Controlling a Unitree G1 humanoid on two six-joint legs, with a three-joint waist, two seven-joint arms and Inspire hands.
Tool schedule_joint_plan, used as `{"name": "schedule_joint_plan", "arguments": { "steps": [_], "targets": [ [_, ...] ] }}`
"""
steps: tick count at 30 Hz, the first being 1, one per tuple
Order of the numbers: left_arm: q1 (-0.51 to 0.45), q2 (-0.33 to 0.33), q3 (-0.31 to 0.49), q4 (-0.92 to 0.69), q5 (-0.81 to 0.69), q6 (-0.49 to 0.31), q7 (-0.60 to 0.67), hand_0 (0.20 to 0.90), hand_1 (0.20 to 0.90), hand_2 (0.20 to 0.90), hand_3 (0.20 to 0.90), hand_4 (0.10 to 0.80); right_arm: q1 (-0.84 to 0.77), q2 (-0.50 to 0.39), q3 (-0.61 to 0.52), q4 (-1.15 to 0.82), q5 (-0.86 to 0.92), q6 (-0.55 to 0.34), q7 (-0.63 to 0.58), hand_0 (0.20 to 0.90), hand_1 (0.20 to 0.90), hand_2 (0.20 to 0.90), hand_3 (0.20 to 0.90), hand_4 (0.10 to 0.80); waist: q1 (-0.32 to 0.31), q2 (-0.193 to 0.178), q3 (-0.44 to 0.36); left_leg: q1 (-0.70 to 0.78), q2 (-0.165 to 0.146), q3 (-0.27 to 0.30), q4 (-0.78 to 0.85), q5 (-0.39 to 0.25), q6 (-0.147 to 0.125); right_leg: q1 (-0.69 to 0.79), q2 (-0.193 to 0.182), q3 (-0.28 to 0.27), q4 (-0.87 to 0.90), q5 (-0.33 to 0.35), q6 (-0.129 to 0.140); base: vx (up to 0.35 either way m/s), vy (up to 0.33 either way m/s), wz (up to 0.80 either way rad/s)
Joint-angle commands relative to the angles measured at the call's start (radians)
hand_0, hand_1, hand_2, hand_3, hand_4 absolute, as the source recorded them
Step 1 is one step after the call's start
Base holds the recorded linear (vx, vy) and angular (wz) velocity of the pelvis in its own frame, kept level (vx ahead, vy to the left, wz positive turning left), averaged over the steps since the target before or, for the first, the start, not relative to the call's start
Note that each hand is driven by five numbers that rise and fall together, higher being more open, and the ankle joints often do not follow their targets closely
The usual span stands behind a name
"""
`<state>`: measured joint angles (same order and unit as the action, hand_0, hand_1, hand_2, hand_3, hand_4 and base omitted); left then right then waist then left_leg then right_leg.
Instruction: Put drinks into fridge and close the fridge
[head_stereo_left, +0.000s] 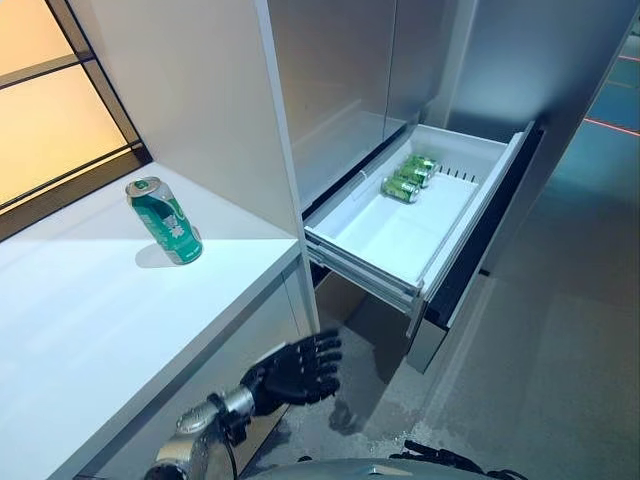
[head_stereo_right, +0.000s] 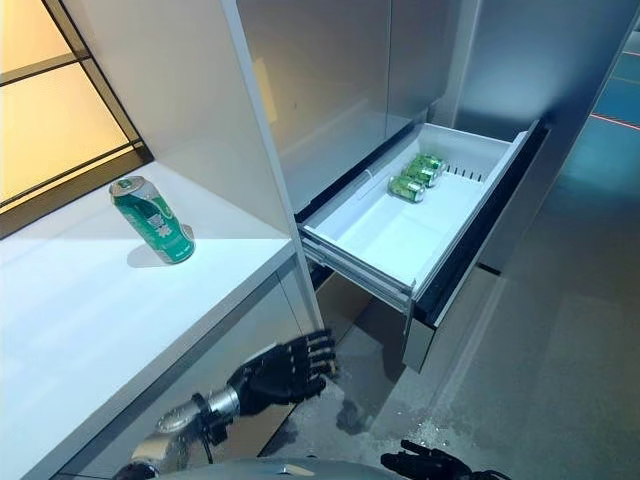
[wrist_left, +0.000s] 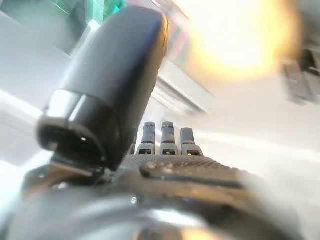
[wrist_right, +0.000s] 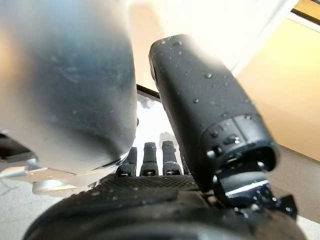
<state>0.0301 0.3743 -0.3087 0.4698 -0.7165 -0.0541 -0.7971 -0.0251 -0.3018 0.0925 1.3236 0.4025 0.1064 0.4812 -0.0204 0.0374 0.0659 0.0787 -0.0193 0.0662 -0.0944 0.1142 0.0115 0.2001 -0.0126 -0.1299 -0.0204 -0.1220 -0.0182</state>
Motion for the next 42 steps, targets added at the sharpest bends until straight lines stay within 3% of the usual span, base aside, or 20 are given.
{"name": "schedule_joint_plan", "arguments": {
  "steps": [1, 4, 6, 8, 12, 16, 22, 32, 42],
  "targets": [
    [-0.178, 0.01, 0.123, -0.295, -0.274, -0.046, 0.054, 0.9, 0.9, 0.9, 0.9, 0.8, -0.026, 0.006, -0.011, 0.015, 0.006, -0.017, 0.005, 0.9, 0.9, 0.9, 0.9, 0.8, 0.043, 0.011, 0.016, 0.079, -0.033, 0.032, 0.01, -0.165, 0.048, -0.1, -0.035, -0.056, 0.019, 0.096, 0.069, 0.0, 0.0, 0.0],
    [-0.209, 0.034, 0.199, -0.433, -0.287, -0.173, 0.226, 0.9, 0.9, 0.9, 0.9, 0.8, -0.005, 0.022, -0.016, 0.021, 0.007, -0.043, 0.002, 0.9, 0.9, 0.9, 0.9, 0.8, 0.048, 0.002, 0.012, 0.082, -0.033, 0.025, 0.009, -0.17, 0.053, -0.094, -0.037, -0.057, 0.018, 0.092, 0.069, 0.004, -0.024, 0.03],
    [-0.226, 0.049, 0.26, -0.51, -0.283, -0.214, 0.338, 0.9, 0.9, 0.9, 0.9, 0.8, 0.012, 0.038, -0.014, 0.021, 0.021, -0.056, -0.004, 0.9, 0.9, 0.9, 0.9, 0.8, 0.052, -0.006, 0.004, 0.083, -0.035, 0.019, 0.008, -0.174, 0.056, -0.09, -0.036, -0.057, 0.014, 0.089, 0.068, 0.022, -0.049, 0.14],
    [-0.236, 0.057, 0.323, -0.56, -0.203, -0.341, 0.439, 0.9, 0.9, 0.9, 0.9, 0.8, 0.027, 0.055, -0.013, 0.024, 0.03, -0.068, -0.014, 0.9, 0.9, 0.9, 0.9, 0.8, 0.056, -0.013, -0.002, 0.086, -0.035, 0.015, 0.009, -0.178, 0.057, -0.084, -0.035, -0.056, 0.012, 0.084, 0.066, 0.022, -0.04, 0.08],
    [-0.258, 0.098, 0.387, -0.622, 0.009, -0.485, 0.658, 0.9, 0.9, 0.9, 0.9, 0.8, 0.052, 0.076, -0.001, 0.031, 0.033, -0.087, -0.035, 0.9, 0.9, 0.9, 0.9, 0.8, 0.056, -0.019, -0.013, 0.092, -0.037, 0.006, 0.007, -0.181, 0.058, -0.076, -0.033, -0.058, 0.01, 0.078, 0.064, 0.015, -0.008, 0.01],
    [-0.291, 0.131, 0.422, -0.639, 0.151, -0.501, 0.807, 0.9, 0.9, 0.9, 0.9, 0.8, 0.067, 0.085, 0.016, 0.036, 0.037, -0.099, -0.041, 0.9, 0.9, 0.9, 0.9, 0.8, 0.051, -0.023, -0.023, 0.101, -0.035, 0.006, 0.007, -0.187, 0.055, -0.066, -0.03, -0.058, 0.007, 0.073, 0.064, 0.032, -0.011, 0.07],
    [-0.337, 0.193, 0.439, -0.592, 0.259, -0.448, 0.977, 0.9, 0.9, 0.9, 0.9, 0.8, 0.074, 0.09, 0.05, 0.016, 0.043, -0.089, -0.054, 0.9, 0.9, 0.9, 0.9, 0.8, 0.039, -0.025, -0.033, 0.108, -0.032, 0.012, 0.007, -0.192, 0.051, -0.061, -0.026, -0.051, 0.005, 0.069, 0.066, 0.0, 0.0, 0.0],
    [-0.377, 0.296, 0.475, -0.441, 0.313, -0.384, 1.061, 0.9, 0.9, 0.9, 0.9, 0.8, 0.072, 0.074, 0.06, -0.002, 0.036, -0.06, -0.069, 0.9, 0.9, 0.9, 0.9, 0.8, 0.027, -0.018, -0.037, 0.117, -0.032, 0.023, 0.007, -0.193, 0.05, -0.057, -0.022, -0.034, 0.009, 0.065, 0.067, 0.005, 0.006, 0.0],
    [-0.451, 0.417, 0.496, -0.267, 0.346, -0.399, 1.109, 0.9, 0.9, 0.9, 0.9, 0.8, 0.078, 0.057, 0.061, -0.008, 0.013, -0.047, -0.068, 0.9, 0.9, 0.9, 0.9, 0.8, 0.01, -0.011, -0.047, 0.12, -0.031, 0.036, 0.007, -0.194, 0.045, -0.058, -0.02, -0.02, 0.013, 0.062, 0.071, 0.022, 0.025, -0.03]
  ]
}}
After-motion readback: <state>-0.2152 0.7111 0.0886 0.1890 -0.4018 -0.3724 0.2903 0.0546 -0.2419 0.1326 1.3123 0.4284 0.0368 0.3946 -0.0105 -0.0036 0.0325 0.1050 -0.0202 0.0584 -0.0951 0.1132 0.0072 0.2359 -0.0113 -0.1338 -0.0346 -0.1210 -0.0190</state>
